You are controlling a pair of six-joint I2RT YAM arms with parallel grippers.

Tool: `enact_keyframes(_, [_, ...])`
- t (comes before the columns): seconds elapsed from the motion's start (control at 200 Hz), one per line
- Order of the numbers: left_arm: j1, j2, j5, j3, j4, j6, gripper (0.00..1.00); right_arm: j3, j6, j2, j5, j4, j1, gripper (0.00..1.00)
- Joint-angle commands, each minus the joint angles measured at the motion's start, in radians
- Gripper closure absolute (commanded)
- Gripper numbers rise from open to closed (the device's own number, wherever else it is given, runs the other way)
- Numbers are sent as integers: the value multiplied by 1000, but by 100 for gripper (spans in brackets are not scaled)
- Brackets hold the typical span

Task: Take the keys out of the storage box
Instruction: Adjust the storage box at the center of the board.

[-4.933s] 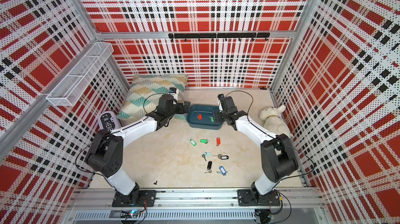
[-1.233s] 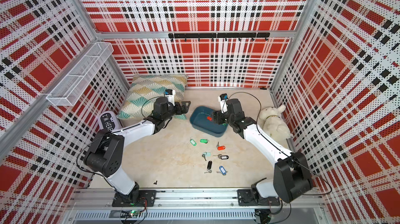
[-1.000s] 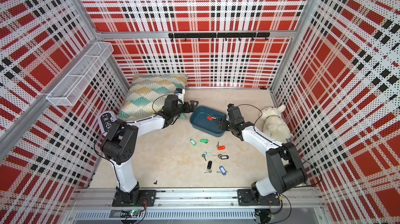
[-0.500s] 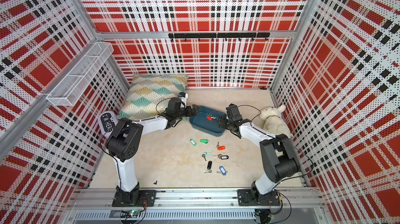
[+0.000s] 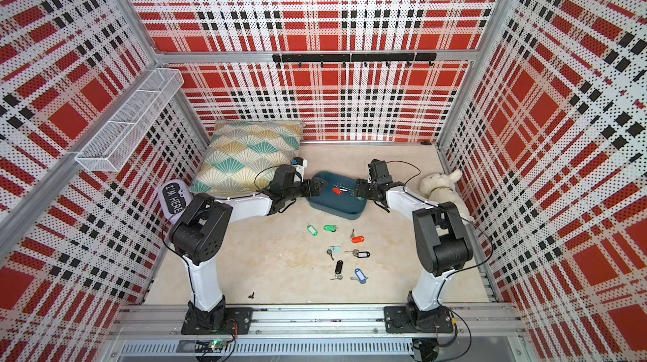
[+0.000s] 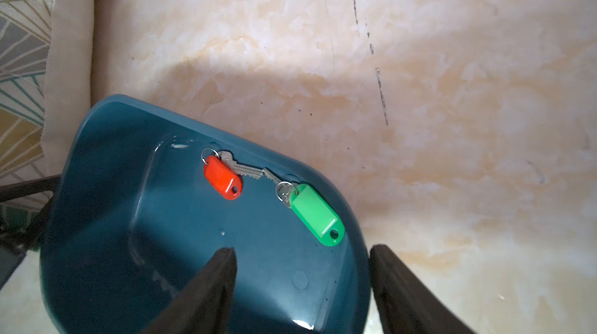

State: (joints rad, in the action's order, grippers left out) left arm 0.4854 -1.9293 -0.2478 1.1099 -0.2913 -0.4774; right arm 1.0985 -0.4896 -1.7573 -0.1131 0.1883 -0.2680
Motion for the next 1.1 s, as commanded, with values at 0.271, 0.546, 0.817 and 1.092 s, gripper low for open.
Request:
enact_keyframes(0.271, [8,103,-33,-39,-4,-27,1,94,99,-64,-97,5,27,27])
enact_keyframes(0.546, [7,100,-40,-73,-25,-51,1,179,108,-137,-94,36,33,28])
enact_keyframes(0.817, [40,101,-53,-91,-35,-68,0,237,127,-176,-78,62,43,27])
enact_keyframes(1.092, [-21,207,-4,-189,-14,-90,1,279,180,-139,70,153,47,24])
